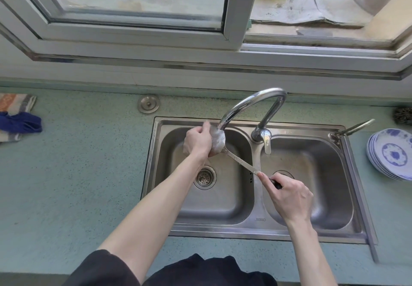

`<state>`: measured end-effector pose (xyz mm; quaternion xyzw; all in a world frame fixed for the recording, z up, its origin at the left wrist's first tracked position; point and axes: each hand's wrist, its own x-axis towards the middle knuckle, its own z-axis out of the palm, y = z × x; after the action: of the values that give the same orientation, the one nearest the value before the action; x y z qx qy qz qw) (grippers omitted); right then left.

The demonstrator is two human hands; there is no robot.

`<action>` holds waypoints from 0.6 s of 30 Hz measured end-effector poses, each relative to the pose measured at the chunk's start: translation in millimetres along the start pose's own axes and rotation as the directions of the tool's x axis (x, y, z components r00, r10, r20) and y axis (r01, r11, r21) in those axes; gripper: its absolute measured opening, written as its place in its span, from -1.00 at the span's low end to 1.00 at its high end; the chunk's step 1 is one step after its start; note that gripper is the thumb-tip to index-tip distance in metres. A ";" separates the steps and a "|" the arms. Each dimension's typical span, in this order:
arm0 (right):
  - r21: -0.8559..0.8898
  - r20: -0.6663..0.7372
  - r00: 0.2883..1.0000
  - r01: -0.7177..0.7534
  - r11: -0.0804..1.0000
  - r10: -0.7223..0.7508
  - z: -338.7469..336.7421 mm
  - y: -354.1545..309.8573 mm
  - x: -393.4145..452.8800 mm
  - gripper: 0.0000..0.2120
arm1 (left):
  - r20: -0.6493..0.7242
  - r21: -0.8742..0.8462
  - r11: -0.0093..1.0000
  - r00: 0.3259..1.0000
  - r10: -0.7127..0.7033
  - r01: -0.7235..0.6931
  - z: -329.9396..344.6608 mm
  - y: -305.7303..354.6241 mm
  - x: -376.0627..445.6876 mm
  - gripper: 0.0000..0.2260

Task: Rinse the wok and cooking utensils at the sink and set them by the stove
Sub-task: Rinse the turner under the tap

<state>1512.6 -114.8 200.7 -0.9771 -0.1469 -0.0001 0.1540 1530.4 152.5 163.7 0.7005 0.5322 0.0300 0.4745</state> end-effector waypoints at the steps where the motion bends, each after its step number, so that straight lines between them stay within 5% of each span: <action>1: 0.003 0.001 1.000 -0.005 1.000 0.005 -0.3 -0.1 0.6 -0.43 | -0.004 0.001 1.000 1.000 0.004 -0.004 -0.4 -1.5 2.2 -0.53; 8: -0.012 -0.003 0.998 -0.064 0.998 0.064 -2.3 -7.8 12.3 -0.43 | 0.203 0.170 0.945 0.949 0.244 -0.279 14.0 -5.1 -4.2 -0.58; 14: -0.016 0.024 0.993 -0.113 0.994 0.113 -1.9 -17.3 24.8 -0.39 | 0.268 0.233 0.807 0.834 0.483 -0.543 13.5 -17.6 -19.4 -0.51; 18: -0.020 0.069 0.986 -0.148 0.989 0.149 0.7 -27.4 34.3 -0.37 | 0.239 0.276 0.755 0.803 0.546 -0.595 11.4 -22.0 -25.1 -0.54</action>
<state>1537.5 -79.8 209.8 -0.9858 -0.0790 0.0446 0.1412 1510.0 125.5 153.8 0.9001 0.2540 0.0314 0.3525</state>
